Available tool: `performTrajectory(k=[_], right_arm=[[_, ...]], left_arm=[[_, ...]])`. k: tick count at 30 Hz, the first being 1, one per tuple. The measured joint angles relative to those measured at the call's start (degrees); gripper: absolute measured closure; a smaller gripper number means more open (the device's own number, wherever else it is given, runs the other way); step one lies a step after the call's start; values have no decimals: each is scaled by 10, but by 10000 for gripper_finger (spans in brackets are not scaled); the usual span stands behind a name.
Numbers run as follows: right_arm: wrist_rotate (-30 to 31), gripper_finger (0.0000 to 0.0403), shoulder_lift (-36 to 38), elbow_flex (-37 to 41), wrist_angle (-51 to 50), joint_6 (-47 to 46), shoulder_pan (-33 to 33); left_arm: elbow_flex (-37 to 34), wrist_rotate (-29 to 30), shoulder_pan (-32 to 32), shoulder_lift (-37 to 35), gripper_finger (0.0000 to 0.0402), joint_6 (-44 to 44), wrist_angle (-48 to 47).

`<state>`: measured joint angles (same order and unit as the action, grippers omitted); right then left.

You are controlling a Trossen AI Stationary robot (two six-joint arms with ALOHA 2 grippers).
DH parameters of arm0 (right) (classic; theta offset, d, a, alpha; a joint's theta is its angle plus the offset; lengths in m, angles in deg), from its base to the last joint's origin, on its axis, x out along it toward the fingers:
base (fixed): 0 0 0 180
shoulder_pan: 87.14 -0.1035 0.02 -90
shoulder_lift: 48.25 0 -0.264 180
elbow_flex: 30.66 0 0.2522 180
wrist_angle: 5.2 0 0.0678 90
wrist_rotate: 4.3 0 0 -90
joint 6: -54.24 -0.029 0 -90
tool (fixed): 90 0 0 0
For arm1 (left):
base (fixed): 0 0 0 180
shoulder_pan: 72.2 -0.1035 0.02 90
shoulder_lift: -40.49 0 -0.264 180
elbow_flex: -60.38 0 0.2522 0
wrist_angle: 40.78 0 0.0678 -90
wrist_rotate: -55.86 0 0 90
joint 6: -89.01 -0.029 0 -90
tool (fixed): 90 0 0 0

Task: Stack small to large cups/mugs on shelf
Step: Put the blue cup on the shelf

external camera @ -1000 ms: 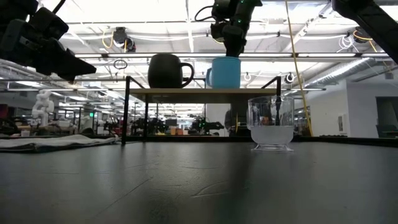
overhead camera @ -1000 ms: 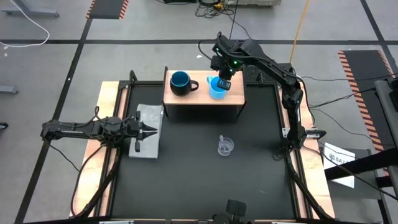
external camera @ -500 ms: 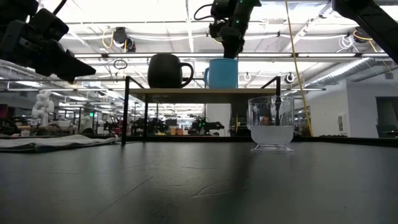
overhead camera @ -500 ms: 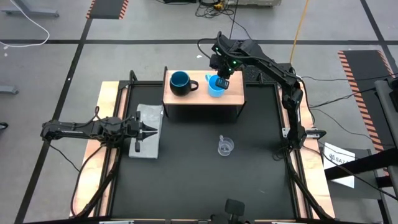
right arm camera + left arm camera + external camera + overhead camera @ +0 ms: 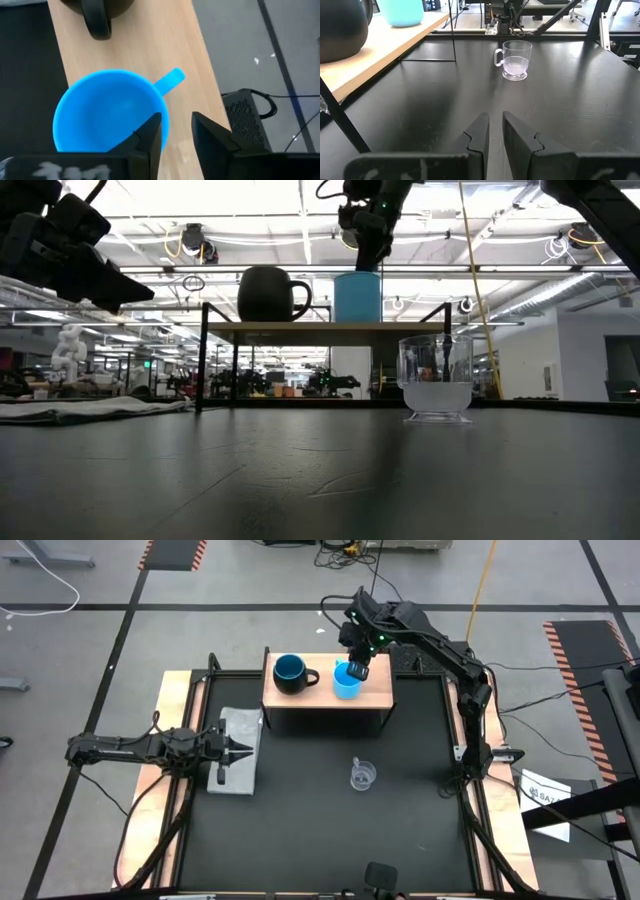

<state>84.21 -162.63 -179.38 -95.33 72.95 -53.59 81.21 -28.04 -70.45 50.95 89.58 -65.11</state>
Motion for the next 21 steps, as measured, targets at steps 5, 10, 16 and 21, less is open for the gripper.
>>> performTrajectory(k=[5,10,16,21], right_arm=[[14,301,31,0,48,-3,-14],[12,340,74,0,83,5,-35],[-5,397,123,0,61,14,-53],[-83,402,169,54,87,-12,-55]], left_arm=[[0,0,0,0,346,8,0],[0,0,0,0,346,17,0],[0,0,0,0,346,24,1],[0,0,0,0,346,25,2]])
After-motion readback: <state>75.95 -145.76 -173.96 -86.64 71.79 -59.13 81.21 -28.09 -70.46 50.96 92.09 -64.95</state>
